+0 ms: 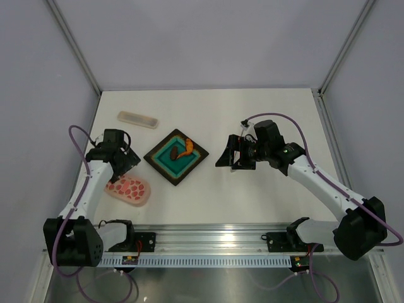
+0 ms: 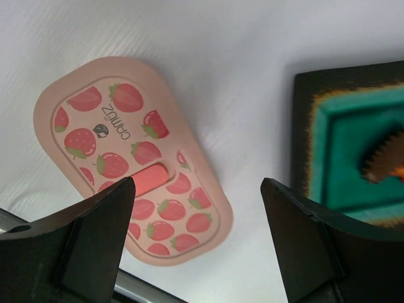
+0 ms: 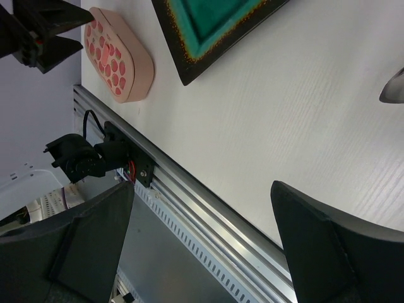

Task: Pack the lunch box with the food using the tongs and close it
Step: Close the box lid on the packing box.

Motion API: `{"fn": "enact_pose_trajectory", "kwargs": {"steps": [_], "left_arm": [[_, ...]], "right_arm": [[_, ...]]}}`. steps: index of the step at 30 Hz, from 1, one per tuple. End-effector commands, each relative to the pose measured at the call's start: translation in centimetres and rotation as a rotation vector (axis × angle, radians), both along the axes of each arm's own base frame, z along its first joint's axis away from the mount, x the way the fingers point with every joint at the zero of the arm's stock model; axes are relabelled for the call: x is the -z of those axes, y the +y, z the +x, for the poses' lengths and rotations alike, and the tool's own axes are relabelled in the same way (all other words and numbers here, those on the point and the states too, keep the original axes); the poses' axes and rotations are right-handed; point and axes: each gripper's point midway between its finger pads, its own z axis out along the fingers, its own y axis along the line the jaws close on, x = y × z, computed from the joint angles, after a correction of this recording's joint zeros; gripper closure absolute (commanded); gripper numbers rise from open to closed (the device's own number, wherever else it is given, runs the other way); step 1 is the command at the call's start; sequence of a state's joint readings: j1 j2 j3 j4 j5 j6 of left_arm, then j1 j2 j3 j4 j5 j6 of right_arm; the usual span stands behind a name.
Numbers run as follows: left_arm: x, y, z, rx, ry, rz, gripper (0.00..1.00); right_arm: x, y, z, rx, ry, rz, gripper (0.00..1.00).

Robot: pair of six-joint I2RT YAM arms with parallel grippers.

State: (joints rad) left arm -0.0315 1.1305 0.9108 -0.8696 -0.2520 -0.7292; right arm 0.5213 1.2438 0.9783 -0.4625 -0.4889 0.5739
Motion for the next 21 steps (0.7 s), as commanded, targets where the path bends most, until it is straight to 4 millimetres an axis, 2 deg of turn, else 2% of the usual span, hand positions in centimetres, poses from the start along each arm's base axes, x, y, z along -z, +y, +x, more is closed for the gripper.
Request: {"fn": "enact_pose_trajectory", "kwargs": {"steps": [1, 5, 7, 8, 10, 12, 13, 14, 15, 18, 21], "left_arm": [[2.6, 0.1, 0.4, -0.04, 0.003, -0.04, 0.16], [6.5, 0.2, -0.4, -0.078, 0.102, -0.083, 0.15], [6.5, -0.3, 0.1, -0.072, 0.087, -0.106, 0.15], [6.1, -0.4, 0.4, -0.063, 0.068, -0.113, 0.15], [3.6, -0.6, 1.2, -0.035, -0.015, -0.109, 0.15], [-0.3, 0.0, 2.1, -0.028, -0.139, -0.066, 0.15], [-1.5, 0.6, 2.0, -0.039, -0.161, -0.024, 0.15], [-3.5, 0.5, 2.5, -0.029, -0.21, -0.005, 0.14], [-4.5, 0.6, 2.6, -0.024, -0.227, 0.019, 0.14], [-6.2, 1.5, 2.5, -0.041, -0.219, 0.082, 0.12], [-5.6, 2.2, 2.7, -0.06, -0.182, 0.124, 0.1]], "right_arm": [[-1.3, -0.5, 0.2, 0.007, -0.053, 0.0, 0.03], [-1.1, -0.6, 0.0, 0.012, -0.048, 0.001, 0.03], [-1.1, -0.7, -0.1, 0.01, -0.046, -0.002, 0.03], [-1.1, -0.8, 0.2, 0.018, -0.055, -0.013, 0.03], [-1.4, -1.1, 0.1, 0.021, -0.057, -0.029, 0.03], [-1.4, -1.3, 0.1, 0.02, -0.061, -0.05, 0.03], [-1.7, -1.3, 0.3, 0.019, -0.07, -0.051, 0.03], [-1.8, -1.3, 0.4, 0.015, -0.071, -0.055, 0.03], [-1.8, -1.2, 0.4, 0.011, -0.061, -0.06, 0.03], [-1.8, -1.1, 0.7, 0.008, -0.053, -0.071, 0.03], [-2.0, -0.9, 1.2, 0.017, -0.044, -0.077, 0.03]]}}
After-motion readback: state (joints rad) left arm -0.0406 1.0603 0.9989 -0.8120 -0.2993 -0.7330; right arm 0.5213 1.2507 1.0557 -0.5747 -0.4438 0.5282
